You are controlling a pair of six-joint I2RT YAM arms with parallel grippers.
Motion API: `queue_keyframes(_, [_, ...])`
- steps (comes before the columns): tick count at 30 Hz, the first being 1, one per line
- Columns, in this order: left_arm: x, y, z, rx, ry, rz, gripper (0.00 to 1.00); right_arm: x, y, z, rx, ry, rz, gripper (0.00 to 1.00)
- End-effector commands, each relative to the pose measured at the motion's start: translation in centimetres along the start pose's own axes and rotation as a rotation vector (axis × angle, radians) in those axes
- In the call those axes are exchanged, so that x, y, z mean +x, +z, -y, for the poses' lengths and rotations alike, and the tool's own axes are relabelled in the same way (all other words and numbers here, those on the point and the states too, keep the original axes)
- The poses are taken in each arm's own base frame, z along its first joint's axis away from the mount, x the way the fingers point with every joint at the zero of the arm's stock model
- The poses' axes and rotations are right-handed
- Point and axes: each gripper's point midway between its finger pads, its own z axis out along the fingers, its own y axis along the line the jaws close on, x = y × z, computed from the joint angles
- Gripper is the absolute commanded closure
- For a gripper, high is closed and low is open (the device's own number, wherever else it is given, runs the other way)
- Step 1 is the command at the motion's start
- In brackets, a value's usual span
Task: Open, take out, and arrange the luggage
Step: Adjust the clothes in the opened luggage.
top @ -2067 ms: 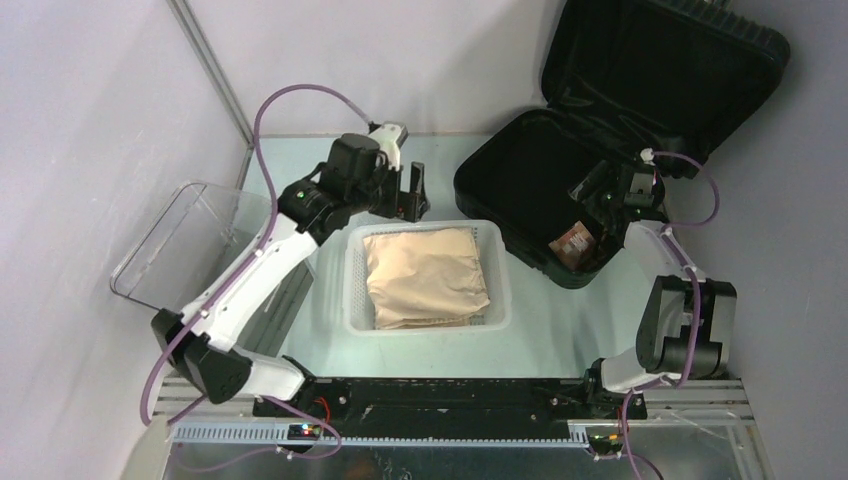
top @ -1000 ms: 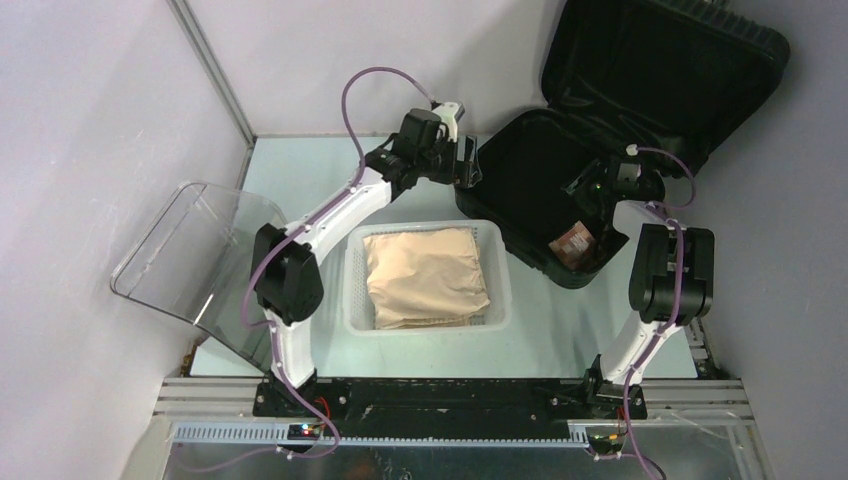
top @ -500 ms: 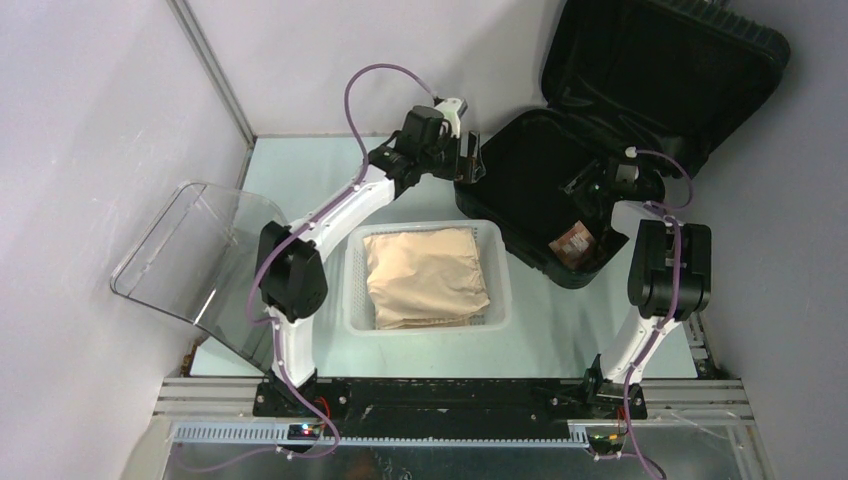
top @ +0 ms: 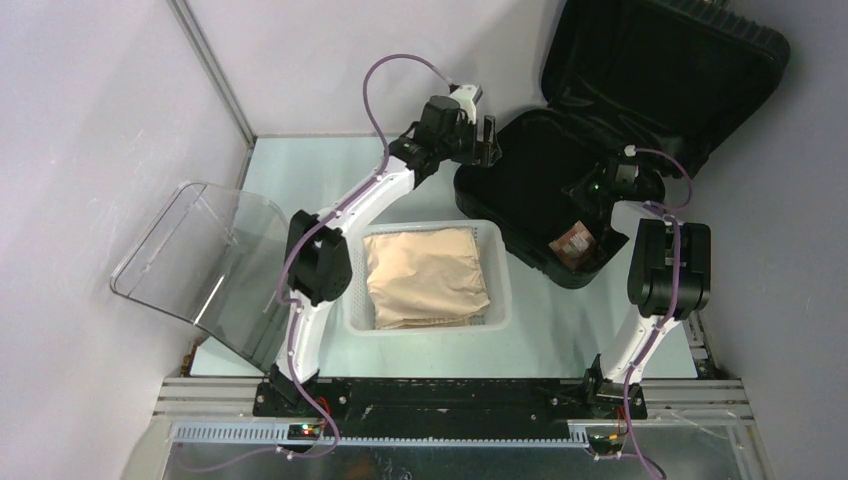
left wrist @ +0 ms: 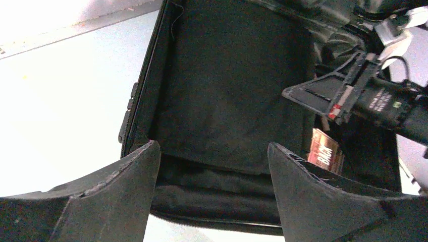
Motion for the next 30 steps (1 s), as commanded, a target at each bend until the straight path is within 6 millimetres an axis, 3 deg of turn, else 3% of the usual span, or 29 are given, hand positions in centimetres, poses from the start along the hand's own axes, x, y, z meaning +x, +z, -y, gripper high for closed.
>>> queue_keyframes(1, [-1.1,1.6,-0.1,-0.002,0.042,0.057,0.16,-4.8,-1.5,-3.5,-0.101,-0.065,0.133,1.0])
queue_keyframes(12, [-1.1,5.6,0.8,0.099,0.086,0.108,0.15,-5.1,-1.7,-2.3,-0.075,-0.094,0.113,1.0])
queue_keyframes(23, [1.7,8.8,0.4,0.135,0.024,0.102,0.16,-5.7,-2.0,-0.5,-0.038,-0.108,0.111,1.0])
queue_keyframes(30, [3.2,9.3,0.3,0.124,0.027,0.066,0.18,-6.2,-2.5,-0.3,-0.023,-0.127,0.123,1.0])
